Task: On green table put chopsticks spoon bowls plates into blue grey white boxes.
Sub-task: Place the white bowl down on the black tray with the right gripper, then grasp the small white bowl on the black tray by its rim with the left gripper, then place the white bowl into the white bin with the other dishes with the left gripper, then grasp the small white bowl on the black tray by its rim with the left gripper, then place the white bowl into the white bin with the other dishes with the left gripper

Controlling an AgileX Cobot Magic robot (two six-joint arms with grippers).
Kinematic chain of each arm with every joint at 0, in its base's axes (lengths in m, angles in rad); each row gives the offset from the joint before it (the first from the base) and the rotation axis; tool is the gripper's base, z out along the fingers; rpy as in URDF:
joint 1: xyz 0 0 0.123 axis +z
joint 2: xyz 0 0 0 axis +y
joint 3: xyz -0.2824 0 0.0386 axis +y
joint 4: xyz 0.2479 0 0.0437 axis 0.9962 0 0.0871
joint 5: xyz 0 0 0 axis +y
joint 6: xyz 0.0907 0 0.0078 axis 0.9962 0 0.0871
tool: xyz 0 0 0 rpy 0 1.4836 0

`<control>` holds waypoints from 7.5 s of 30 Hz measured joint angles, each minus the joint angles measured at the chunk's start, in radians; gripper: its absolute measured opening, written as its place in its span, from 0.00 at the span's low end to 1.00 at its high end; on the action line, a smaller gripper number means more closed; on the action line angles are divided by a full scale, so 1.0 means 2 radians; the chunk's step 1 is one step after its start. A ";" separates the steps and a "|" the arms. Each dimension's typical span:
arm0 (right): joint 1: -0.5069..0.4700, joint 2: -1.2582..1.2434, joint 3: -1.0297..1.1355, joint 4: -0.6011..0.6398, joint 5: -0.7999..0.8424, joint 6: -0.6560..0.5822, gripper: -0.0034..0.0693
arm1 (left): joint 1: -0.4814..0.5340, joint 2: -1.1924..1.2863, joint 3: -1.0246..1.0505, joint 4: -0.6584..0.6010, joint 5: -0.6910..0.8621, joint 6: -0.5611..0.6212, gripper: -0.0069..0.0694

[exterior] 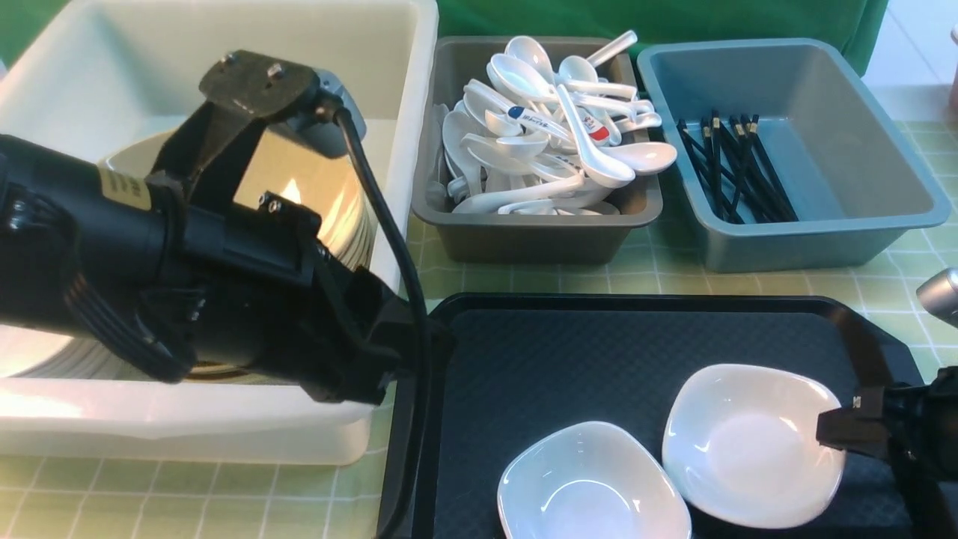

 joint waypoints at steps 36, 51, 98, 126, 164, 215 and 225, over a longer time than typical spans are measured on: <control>0.099 -0.267 -0.223 -0.365 0.252 0.201 0.73 | -0.135 0.473 -0.357 0.041 0.106 -0.121 0.56; 0.119 -0.272 -0.223 -0.375 0.259 0.203 0.73 | -0.158 0.635 -0.505 0.022 0.143 -0.110 0.47; 0.383 -0.024 -0.400 -0.170 0.123 -0.037 0.08 | 0.563 0.215 -0.187 0.154 0.144 -0.175 0.11; 0.389 -0.012 -0.400 -0.169 0.054 -0.037 0.11 | 0.563 0.246 -0.215 0.158 0.154 -0.281 0.67; 0.257 -0.178 -0.370 -0.244 0.226 0.066 0.20 | -0.129 0.380 -0.211 0.149 0.104 -0.068 0.73; 0.257 -0.036 -0.464 -0.143 0.298 -0.104 0.09 | 0.464 0.136 -0.216 0.043 0.163 -0.108 0.11; 0.309 -0.013 -0.475 -0.163 0.300 -0.090 0.08 | 0.613 0.167 -0.200 0.117 0.163 -0.178 0.11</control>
